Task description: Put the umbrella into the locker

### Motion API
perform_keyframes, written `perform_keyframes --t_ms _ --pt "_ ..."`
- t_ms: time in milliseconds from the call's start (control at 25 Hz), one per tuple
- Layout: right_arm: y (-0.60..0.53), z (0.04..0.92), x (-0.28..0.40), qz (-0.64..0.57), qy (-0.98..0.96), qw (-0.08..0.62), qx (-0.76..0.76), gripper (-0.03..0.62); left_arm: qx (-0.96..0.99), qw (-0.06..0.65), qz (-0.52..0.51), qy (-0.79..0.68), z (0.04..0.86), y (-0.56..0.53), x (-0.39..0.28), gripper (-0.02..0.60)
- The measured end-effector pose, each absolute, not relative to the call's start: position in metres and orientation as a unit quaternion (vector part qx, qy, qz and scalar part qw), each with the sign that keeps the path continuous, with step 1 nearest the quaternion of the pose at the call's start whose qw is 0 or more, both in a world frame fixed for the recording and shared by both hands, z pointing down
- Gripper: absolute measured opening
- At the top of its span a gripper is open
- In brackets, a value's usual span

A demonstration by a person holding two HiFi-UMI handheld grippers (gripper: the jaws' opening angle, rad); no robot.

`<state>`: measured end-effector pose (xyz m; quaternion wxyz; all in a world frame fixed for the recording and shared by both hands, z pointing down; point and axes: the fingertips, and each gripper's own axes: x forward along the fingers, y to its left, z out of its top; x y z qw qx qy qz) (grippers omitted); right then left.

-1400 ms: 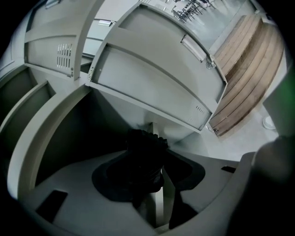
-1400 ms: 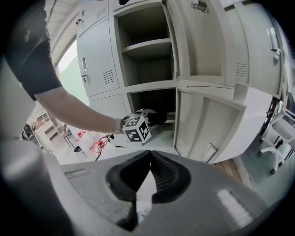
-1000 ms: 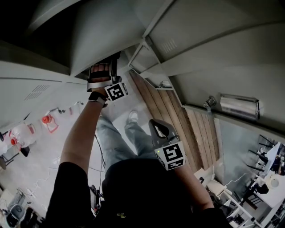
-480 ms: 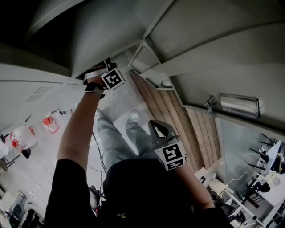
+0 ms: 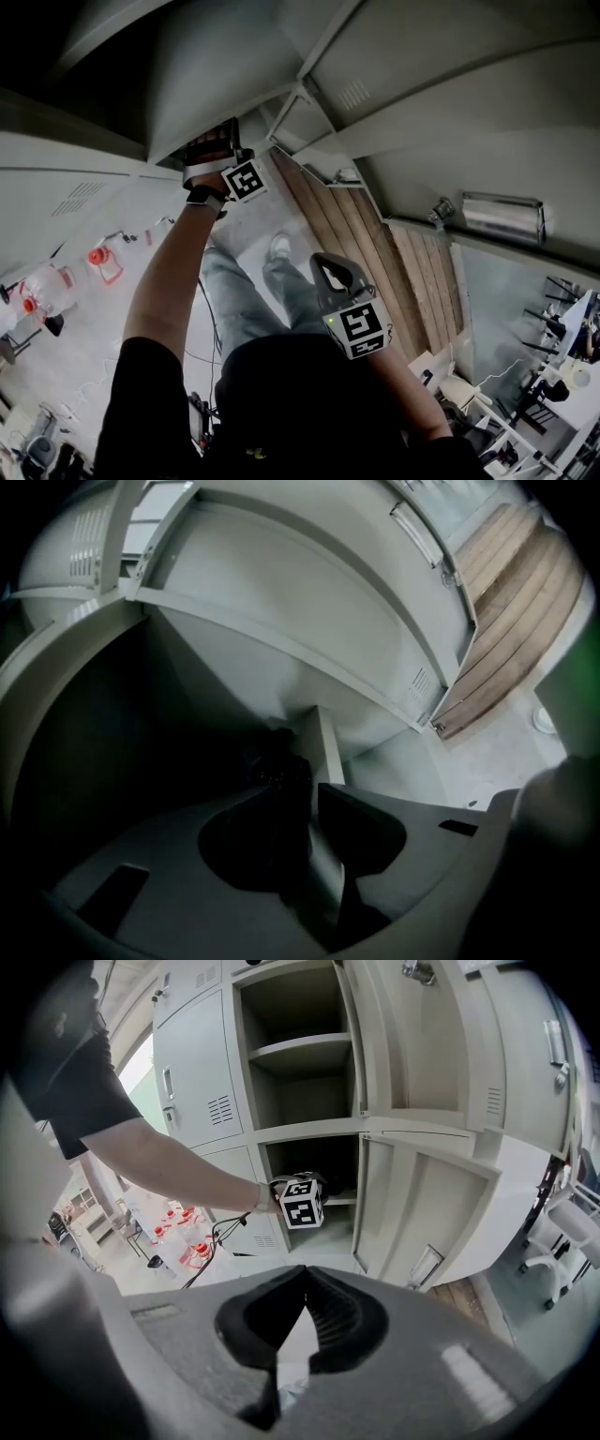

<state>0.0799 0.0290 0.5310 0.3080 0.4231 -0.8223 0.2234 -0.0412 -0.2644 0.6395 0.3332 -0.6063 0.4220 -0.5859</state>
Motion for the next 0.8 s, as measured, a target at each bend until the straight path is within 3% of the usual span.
perform_keyframes --t_ms 320,800 --pt "0.031 0.530 0.085 0.229 -0.814 0.308 0.436 -0.003 -0.582 0.345 -0.590 0.441 0.619 -0.301 -0.047 0.109" --pt "0.024 0.524 0.088 0.227 -0.813 0.294 0.449 -0.003 -0.652 0.271 -0.580 0.407 0.636 -0.248 -0.031 0.110"
